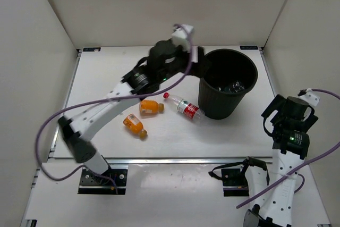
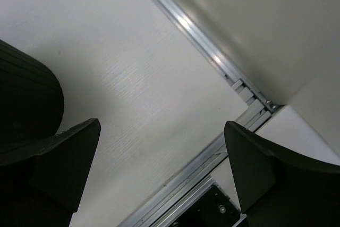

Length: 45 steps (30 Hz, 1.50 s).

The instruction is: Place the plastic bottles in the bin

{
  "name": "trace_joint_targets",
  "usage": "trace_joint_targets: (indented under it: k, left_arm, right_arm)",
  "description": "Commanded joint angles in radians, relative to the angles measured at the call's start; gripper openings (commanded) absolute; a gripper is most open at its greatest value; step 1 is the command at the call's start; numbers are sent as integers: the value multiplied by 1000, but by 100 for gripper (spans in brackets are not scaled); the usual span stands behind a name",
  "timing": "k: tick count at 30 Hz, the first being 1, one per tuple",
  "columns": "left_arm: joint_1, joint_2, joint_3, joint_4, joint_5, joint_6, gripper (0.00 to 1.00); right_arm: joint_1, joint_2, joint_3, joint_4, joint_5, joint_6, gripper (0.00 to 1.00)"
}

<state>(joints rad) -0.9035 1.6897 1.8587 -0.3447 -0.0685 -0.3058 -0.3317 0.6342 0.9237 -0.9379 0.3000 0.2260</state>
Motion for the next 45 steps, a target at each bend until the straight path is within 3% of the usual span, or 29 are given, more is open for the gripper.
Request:
trace_joint_targets:
  k: [1, 4, 8, 11, 12, 14, 15, 16, 17, 18, 20, 22, 26, 29, 34, 45]
  left_arm:
    - [72, -276, -297, -79, -126, -71, 99]
    - [184, -462, -601, -117, -149, -156, 98]
    - [279, -654, -875, -218, -139, -236, 99]
    - [322, -801, -979, -278, -163, -280, 98]
    - [331, -823, -993, -307, -168, -288, 98]
    - [353, -884, -1039, -332, -168, -315, 98]
    - [356, -892, -1064, -350, -166, -317, 98]
    - [376, -910, -1063, -359, -157, -329, 99]
    - [385, -929, -1072, -369, -143, -334, 99]
    - [391, -943, -1079, -381, -148, -334, 98]
    - [410, -964, -1081, -395, -152, -337, 99]
    - [420, -978, -1083, -416, -162, -343, 99]
    - [457, -1032, -1098, -454, -162, -343, 99]
    - [482, -1049, -1106, -471, -146, -332, 99]
    - [476, -1071, -1136, -488, -140, -338, 98]
    - [482, -1056, -1145, -502, -120, -329, 99]
  right_arm:
    - [22, 18, 119, 5, 99, -31, 99]
    - [68, 50, 269, 34, 39, -66, 99]
    - [184, 119, 447, 59, -347, -120, 98]
    - [452, 217, 507, 152, -519, -85, 96]
    - [523, 231, 507, 171, -445, -65, 99]
    - [917, 300, 503, 206, -189, -60, 99]
    - [1044, 321, 506, 215, 52, -83, 100]
    - [1283, 369, 500, 244, 249, -130, 99]
    - [1439, 418, 500, 287, 375, -181, 99]
    - [1476, 488, 512, 287, 370, -242, 100]
    - [1383, 594, 630, 248, 91, -200, 98]
    - [1315, 668, 612, 266, -100, -169, 95]
    - [1340, 777, 448, 398, -50, -218, 98]
    - [1285, 875, 428, 399, -46, -194, 98]
    - [1211, 956, 304, 568, -12, -293, 97]
    - [1182, 1124, 212, 724, 53, -387, 94]
